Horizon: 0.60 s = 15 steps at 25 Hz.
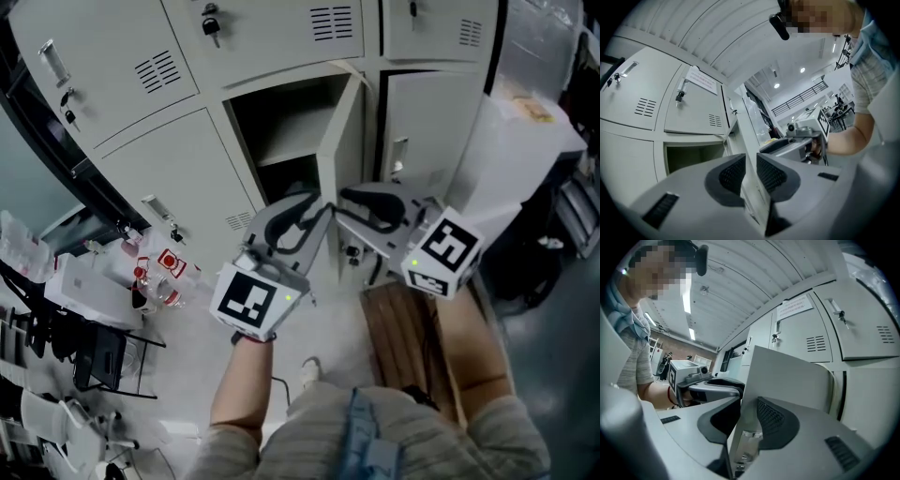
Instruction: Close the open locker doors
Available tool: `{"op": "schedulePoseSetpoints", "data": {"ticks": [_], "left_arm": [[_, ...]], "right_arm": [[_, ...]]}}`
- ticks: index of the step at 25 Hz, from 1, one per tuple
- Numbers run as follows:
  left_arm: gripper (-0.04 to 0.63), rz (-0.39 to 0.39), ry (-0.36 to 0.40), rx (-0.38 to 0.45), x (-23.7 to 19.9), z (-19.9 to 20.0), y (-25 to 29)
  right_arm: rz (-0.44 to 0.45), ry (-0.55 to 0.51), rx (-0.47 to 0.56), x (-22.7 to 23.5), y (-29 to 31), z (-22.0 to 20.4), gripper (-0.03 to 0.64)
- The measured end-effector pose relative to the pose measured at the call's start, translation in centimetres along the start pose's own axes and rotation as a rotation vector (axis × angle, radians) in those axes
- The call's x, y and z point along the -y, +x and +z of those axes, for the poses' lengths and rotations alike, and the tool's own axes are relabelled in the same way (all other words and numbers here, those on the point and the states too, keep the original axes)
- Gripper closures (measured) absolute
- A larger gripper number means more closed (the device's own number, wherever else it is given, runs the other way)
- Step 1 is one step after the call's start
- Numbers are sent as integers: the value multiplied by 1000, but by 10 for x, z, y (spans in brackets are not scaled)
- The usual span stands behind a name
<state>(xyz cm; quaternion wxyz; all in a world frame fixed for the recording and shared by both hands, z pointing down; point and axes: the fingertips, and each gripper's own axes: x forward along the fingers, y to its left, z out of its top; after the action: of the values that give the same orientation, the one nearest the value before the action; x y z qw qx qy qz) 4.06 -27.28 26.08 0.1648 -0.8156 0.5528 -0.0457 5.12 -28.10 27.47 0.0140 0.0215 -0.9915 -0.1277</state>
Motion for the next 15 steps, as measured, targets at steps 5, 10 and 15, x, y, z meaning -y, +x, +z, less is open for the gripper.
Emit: {"op": "schedulePoseSetpoints", "data": {"ticks": [5,10,15], "left_arm": [[528,15,0,-16,-35,-11,-14],[528,33,3,-24,-70,-21,-24],[528,46,12,-43,-102,-32,-27]], "right_arm": [[4,-5,0,-2,38,2,529],[-9,4,-38,-2,71,1,529],[-27,8,-55,3,100,-2,529]]}}
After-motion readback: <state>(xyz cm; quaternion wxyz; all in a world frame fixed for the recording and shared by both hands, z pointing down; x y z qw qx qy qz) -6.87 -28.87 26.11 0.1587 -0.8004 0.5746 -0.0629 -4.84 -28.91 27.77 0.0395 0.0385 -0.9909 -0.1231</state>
